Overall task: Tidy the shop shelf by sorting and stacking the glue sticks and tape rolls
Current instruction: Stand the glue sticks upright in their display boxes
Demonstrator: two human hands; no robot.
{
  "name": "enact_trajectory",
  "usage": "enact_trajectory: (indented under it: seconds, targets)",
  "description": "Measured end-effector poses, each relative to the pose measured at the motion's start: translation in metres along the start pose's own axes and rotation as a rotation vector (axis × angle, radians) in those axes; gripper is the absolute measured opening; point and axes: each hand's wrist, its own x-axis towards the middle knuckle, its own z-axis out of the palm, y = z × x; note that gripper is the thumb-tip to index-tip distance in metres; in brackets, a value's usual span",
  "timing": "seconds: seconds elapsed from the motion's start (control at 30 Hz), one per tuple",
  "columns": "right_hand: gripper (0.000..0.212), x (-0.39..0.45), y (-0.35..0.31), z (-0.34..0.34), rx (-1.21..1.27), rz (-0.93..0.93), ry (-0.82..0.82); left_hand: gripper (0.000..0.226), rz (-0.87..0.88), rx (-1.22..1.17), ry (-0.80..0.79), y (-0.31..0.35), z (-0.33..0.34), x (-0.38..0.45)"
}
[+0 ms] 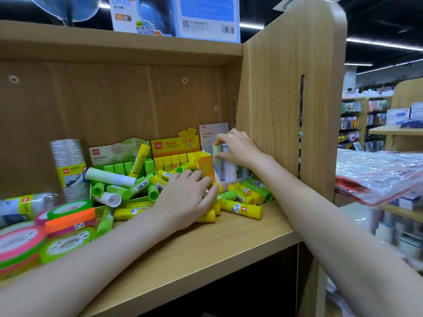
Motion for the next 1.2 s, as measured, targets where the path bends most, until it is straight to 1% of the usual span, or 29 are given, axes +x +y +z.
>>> enact_trajectory:
  seconds: [0.03,0.07,0.17,0.23,0.33,0.47,0.63,0.73,0.83,0.93,1.07,1.2]
  targets:
    - [0.029,0.0,0.002,0.002,0.004,-0.024,0.019,0.075,-0.026,-0.017,-0.032,0.004,0.0,0.009]
    - [0.026,0.001,0.004,0.004,0.023,-0.043,0.041,0.076,-0.054,-0.044,-0.068,0.005,0.001,0.016]
    - [0.021,0.005,0.006,0.005,0.152,-0.062,0.119,0.052,-0.125,-0.059,-0.209,-0.002,0.007,0.03]
    - [0.02,0.006,0.007,0.001,0.225,-0.07,0.172,0.049,-0.134,-0.059,-0.278,-0.008,0.01,0.031]
    - [0.019,0.007,0.008,0.002,0.215,-0.08,0.19,0.05,-0.115,-0.05,-0.25,-0.01,0.012,0.033]
    - [0.019,0.011,0.011,0.008,0.132,-0.09,0.144,0.049,-0.103,-0.029,-0.241,-0.007,0.011,0.034]
    - [0.017,0.013,0.011,0.014,0.008,-0.097,0.113,0.044,-0.158,0.002,-0.188,-0.003,0.01,0.035]
    - [0.017,0.011,0.01,0.015,-0.011,-0.102,0.121,0.042,-0.179,0.009,-0.195,-0.003,0.01,0.035]
    - [0.021,0.009,0.012,0.014,-0.004,-0.091,0.12,0.042,-0.188,0.0,-0.205,-0.004,0.01,0.034]
    - [0.02,0.013,0.013,0.014,0.023,-0.089,0.096,0.042,-0.189,-0.006,-0.208,-0.002,0.01,0.033]
    - [0.018,0.022,0.012,0.011,0.135,-0.039,0.051,0.042,-0.195,-0.008,-0.189,0.0,0.008,0.034]
    - [0.015,0.025,0.012,0.008,0.214,-0.026,0.004,0.042,-0.207,-0.005,-0.171,0.0,0.009,0.034]
